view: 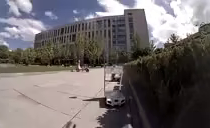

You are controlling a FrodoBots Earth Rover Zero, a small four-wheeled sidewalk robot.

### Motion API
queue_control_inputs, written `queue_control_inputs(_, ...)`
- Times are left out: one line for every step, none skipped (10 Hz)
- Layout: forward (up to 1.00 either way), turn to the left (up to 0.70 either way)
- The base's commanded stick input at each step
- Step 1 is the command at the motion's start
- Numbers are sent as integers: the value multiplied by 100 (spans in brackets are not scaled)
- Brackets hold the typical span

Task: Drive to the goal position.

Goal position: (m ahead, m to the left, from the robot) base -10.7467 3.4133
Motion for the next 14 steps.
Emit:
queue_control_inputs(4,0)
queue_control_inputs(4,0)
queue_control_inputs(3,0)
queue_control_inputs(1,0)
queue_control_inputs(4,0)
queue_control_inputs(3,0)
queue_control_inputs(1,0)
queue_control_inputs(0,0)
queue_control_inputs(3,0)
queue_control_inputs(4,0)
queue_control_inputs(3,0)
queue_control_inputs(0,0)
queue_control_inputs(3,0)
queue_control_inputs(1,0)
